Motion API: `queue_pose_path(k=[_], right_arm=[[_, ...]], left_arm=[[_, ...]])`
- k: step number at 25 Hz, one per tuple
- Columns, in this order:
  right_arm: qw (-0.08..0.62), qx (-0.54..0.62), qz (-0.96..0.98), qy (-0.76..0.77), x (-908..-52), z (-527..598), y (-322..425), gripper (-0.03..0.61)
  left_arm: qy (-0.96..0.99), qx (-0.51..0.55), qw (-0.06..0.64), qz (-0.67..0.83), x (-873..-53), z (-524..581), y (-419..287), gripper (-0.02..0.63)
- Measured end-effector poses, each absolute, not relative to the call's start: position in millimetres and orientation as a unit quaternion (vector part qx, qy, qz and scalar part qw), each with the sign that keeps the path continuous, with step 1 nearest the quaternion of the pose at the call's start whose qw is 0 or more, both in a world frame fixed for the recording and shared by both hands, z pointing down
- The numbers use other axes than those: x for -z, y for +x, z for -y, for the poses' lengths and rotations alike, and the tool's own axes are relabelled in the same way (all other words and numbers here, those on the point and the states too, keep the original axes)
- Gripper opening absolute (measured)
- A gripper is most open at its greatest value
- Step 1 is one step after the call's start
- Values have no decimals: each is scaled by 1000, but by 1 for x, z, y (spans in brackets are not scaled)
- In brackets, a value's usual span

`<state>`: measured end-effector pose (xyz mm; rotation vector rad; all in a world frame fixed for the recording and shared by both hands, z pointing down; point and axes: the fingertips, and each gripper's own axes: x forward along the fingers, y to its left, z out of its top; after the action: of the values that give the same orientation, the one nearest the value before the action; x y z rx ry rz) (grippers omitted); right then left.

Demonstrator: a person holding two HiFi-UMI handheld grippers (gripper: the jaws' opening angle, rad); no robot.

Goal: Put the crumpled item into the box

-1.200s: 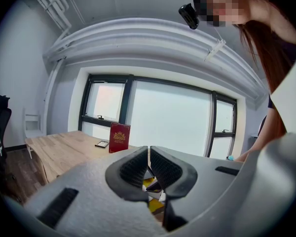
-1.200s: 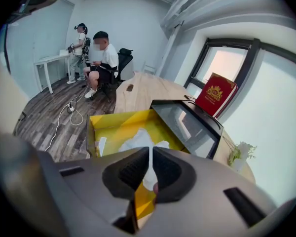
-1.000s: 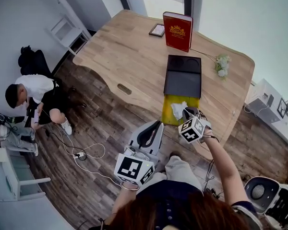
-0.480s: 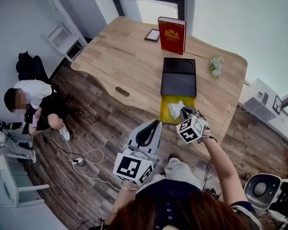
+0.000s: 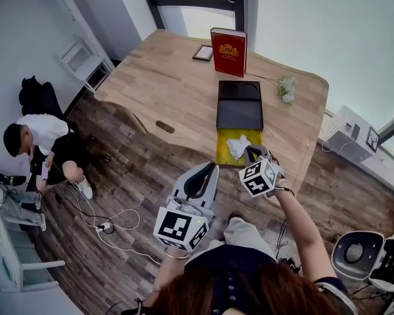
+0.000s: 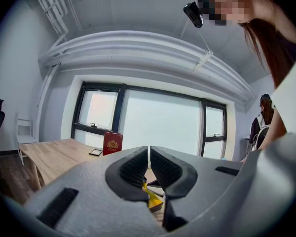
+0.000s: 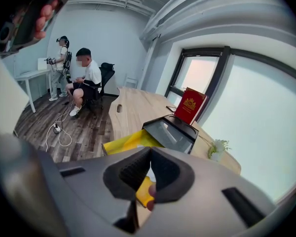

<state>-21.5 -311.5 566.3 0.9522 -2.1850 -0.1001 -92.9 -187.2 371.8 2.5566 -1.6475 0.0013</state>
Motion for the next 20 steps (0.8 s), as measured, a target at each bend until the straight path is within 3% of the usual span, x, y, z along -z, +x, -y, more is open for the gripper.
queue_pose_path(k=[20], right_arm=[[316,75,847,420,-511,252,-21,26]], left_arm=[[863,21,29,503,-355,128,-84,37]])
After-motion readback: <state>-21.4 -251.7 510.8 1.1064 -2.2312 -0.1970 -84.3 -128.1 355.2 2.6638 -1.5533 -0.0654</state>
